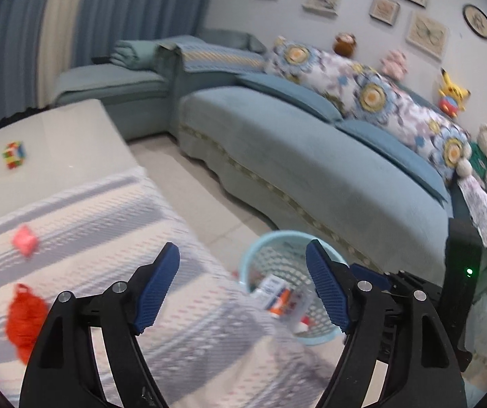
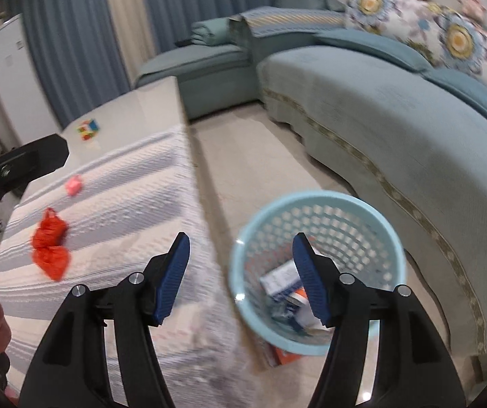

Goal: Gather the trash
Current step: 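Grasp the red plastic bags with the right tool while the left tool grasps the pink packet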

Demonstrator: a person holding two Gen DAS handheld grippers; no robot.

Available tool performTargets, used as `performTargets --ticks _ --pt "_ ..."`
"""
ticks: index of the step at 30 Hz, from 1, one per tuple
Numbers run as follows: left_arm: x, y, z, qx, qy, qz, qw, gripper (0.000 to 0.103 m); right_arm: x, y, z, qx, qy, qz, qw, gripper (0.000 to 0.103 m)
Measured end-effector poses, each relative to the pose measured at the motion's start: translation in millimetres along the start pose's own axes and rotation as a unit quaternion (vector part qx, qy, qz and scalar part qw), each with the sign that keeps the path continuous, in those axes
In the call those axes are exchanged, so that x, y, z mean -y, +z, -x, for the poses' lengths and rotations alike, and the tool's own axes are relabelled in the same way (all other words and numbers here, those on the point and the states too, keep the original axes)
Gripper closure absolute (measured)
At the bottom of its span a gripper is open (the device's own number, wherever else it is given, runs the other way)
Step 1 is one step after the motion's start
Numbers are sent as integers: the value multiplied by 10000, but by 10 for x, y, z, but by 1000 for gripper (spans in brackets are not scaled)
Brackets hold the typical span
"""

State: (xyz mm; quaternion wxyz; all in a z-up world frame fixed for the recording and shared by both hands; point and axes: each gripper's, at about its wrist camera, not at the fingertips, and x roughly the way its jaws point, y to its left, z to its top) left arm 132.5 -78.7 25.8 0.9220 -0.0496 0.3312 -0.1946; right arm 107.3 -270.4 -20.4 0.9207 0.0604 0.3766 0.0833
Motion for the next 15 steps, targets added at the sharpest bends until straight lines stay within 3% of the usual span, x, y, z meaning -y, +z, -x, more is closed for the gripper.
performTargets --ticks 7,15 --pt "-788 -49 420 313 627 572 9959 27 -778 103 -100 134 582 365 9975 44" --pt "-1689 -342 941 489 1425 1244 9807 27 -1655 43 -296 125 998 1013 9898 44"
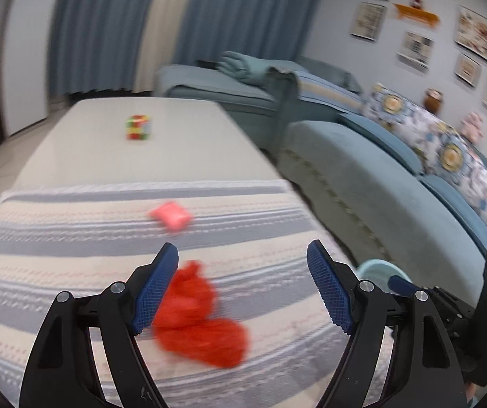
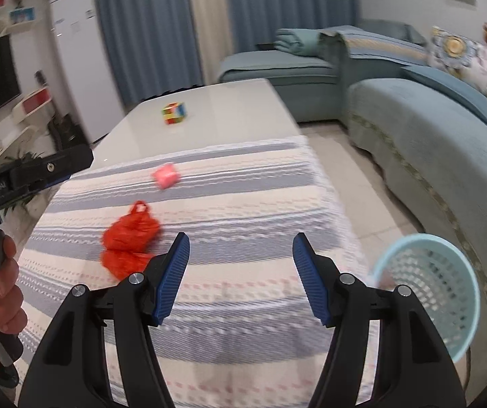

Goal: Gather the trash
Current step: 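Grasp the red plastic bags with the right tool while the left tool grasps the pink packet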

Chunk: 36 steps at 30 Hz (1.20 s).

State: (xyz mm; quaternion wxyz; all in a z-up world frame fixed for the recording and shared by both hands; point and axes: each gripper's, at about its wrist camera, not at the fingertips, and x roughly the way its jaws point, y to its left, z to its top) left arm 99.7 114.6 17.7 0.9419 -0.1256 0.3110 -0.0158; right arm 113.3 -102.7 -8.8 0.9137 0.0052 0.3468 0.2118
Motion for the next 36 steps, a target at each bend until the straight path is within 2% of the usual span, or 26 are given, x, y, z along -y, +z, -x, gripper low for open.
performTargets --ticks 5,11,17,25,26,27,28,32,36 --pt "-554 8 23 -21 394 377 9985 27 -422 85 -308 -162 319 267 9990 44" --pt "-1016 -70 -68 -140 703 691 9950 27 -993 30 -841 -606 669 723 9933 44" --pt "-1284 -291 -228 -311 804 809 9930 27 -1273 -56 -1236 -906 781 770 9898 44" --pt "-1384 -317 -502 -359 699 874 9931 27 -1395 -186 -1500 -1284 1093 960 9810 43" --pt "-1378 -304 -536 -359 678 855 9934 27 -1411 -201 -1515 -1322 1116 1003 9798 46" --pt "-1356 -280 -575 -352 653 817 9939 27 -1425 -216 -1527 -1350 1191 1019 9784 57" --pt "-1333 -257 -608 -344 633 791 9943 27 -1431 -226 -1535 -1368 1301 1016 9767 60" --pt "-1249 -172 -778 -324 528 696 9956 27 -1360 -185 -1426 -1171 1264 970 9803 80" --pt "-1101 -85 -1058 -384 382 576 9969 27 -1044 -14 -1356 -981 1115 761 9860 88"
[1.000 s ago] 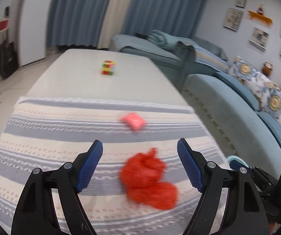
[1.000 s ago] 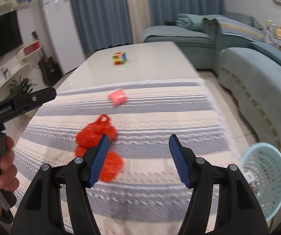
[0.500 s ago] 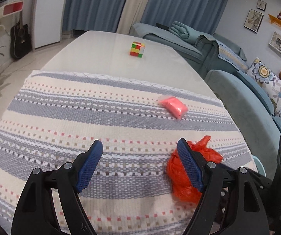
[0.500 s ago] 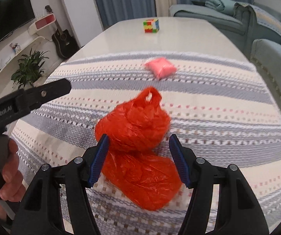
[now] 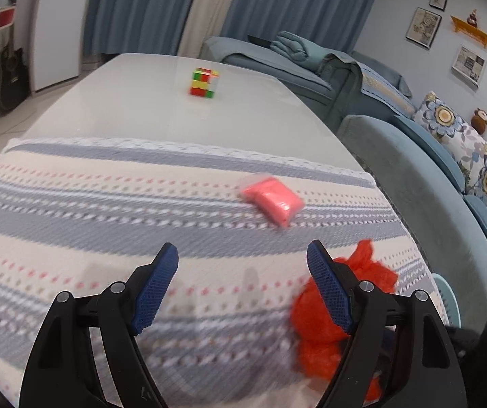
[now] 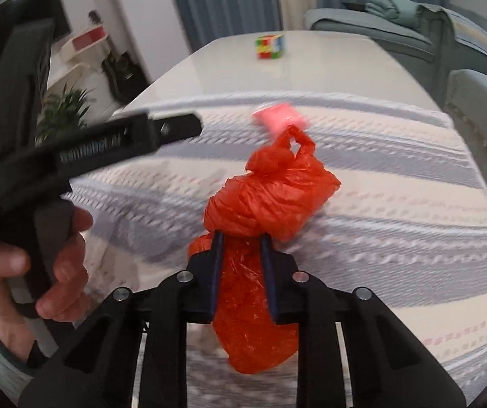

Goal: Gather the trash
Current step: 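Grasp the red plastic bags with the right tool while the left tool grasps the pink packet, then carry the red bags and pink packet over the basket and open both tools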

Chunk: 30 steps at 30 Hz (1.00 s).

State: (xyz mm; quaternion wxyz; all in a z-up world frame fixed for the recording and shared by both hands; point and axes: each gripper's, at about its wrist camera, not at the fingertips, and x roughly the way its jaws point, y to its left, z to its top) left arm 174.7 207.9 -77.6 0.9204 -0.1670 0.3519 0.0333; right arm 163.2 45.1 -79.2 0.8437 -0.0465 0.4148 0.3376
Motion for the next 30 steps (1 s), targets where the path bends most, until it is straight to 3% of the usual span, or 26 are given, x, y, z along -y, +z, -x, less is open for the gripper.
performTargets --ticks 4,8,14,16,17,18,23,27,30 --pt "186 109 -333 -62 -28 -91 9999 27 350 72 30 177 -351 -89 9992 90" --pt "273 233 -692 -264 -34 156 9995 26 579 9 -34 274 -257 -364 9986 91" --pt "353 366 -1140 -600 426 307 9968 28 584 -36 103 598 -186 -376 9973 95" --pt "414 384 -1182 -637 573 225 9961 40 645 -37 128 672 -115 -516 9963 97" --pt "435 378 -1180 -635 684 136 9955 46 675 -56 163 699 -79 -553 9960 99" --pt "462 363 -1173 -637 691 33 9956 61 696 -67 180 719 -47 -594 9956 99" --pt "441 233 -873 -478 393 57 9981 65 670 -41 297 907 -62 -551 9943 101" --pt "426 146 -520 -320 280 57 9991 65 668 -36 342 693 59 -669 9953 100" --pt "425 75 -234 -176 178 49 9997 65 628 -38 359 561 -187 -559 9967 95"
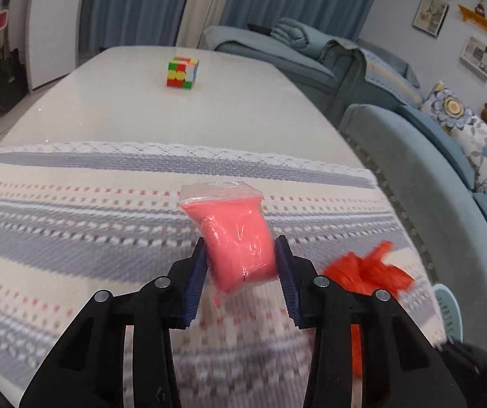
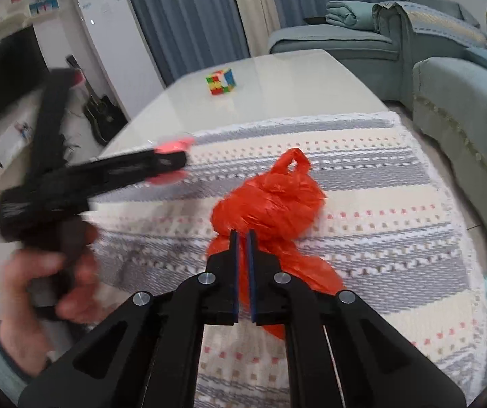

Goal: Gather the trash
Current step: 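Carry the red bags and pink packet over the basket and open both tools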

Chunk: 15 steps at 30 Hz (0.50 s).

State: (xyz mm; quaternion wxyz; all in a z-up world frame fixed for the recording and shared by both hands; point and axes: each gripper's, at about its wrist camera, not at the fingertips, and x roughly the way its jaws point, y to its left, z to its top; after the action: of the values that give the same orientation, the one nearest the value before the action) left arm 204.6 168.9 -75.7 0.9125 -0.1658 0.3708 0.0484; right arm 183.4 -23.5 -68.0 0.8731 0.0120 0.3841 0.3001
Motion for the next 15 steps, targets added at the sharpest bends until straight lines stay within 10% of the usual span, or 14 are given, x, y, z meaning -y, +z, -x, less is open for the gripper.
performTargets --ticks 5,15 --pt "-44 -89 250 149 -89 79 9998 65 -52 164 -118 -181 -220 86 9996 40" --pt "-34 -192 225 133 -225 8 9997 65 37 374 -601 -470 -758 -124 9959 46"
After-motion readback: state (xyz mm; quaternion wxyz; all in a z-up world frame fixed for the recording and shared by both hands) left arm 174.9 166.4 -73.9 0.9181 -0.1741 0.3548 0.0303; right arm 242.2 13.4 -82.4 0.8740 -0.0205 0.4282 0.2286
